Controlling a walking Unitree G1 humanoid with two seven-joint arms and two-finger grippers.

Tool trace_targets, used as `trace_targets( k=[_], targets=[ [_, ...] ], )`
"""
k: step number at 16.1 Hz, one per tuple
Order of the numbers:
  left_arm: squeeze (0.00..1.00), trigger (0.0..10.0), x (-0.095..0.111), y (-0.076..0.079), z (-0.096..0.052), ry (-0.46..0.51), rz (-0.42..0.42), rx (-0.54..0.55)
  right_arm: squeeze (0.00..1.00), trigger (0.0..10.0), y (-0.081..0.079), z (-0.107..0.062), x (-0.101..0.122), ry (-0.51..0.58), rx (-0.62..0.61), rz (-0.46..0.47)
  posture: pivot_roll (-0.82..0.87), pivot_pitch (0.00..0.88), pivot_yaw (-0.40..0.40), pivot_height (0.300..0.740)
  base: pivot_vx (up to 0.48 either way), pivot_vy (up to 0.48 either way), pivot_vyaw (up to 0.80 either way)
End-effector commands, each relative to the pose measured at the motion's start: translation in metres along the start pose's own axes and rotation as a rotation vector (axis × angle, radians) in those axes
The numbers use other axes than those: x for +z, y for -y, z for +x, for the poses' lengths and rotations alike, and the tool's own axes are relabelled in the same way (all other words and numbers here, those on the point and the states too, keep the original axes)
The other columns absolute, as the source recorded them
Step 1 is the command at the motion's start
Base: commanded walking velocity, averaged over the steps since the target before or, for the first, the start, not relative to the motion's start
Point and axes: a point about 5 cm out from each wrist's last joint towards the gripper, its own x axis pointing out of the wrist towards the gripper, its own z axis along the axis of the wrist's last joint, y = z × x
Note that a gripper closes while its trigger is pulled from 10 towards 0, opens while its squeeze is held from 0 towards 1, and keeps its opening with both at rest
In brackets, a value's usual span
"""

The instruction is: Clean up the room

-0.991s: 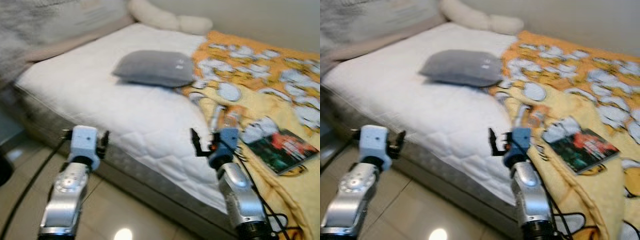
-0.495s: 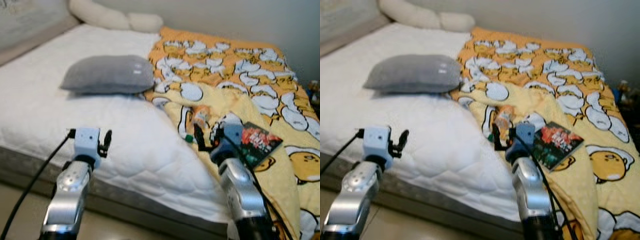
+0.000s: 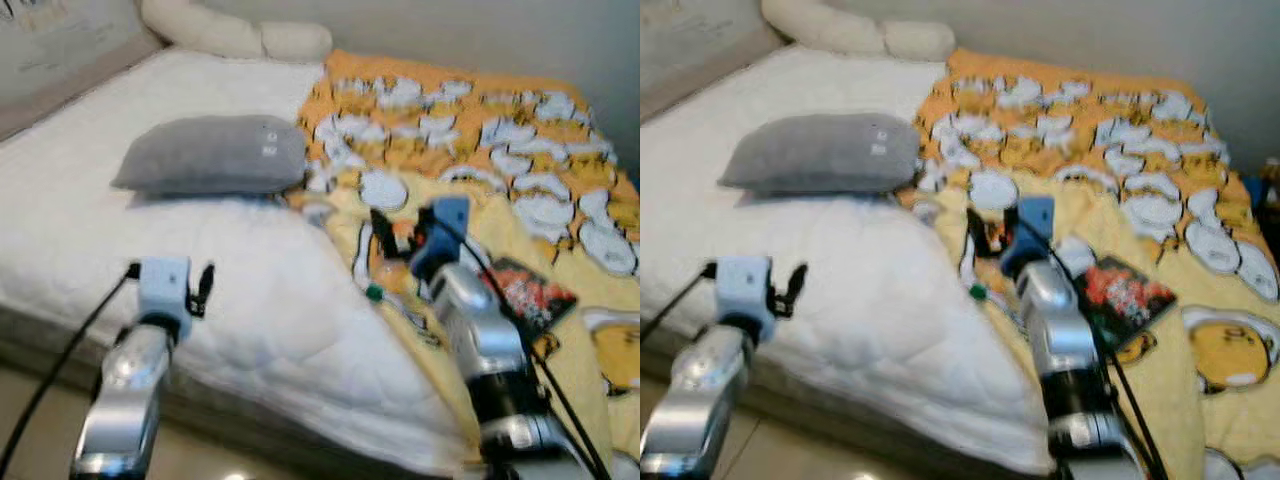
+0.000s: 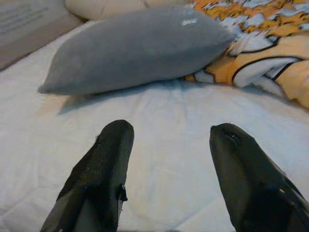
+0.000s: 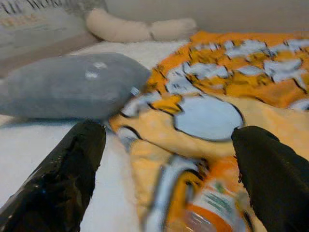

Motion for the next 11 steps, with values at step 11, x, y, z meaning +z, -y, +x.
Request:
trace_targets(
  k=[11],
  targets=[
    [0.0, 10.0, 0.02, 0.016, -0.018, -0.086, 0.199, -0.473, 1.0, 10.0, 0.036, 0.041, 0.012, -0.381, -0.241, -0.014, 0.14, 0.0, -0.014, 0.74, 0.026, 0.0, 0.0]
  ],
)
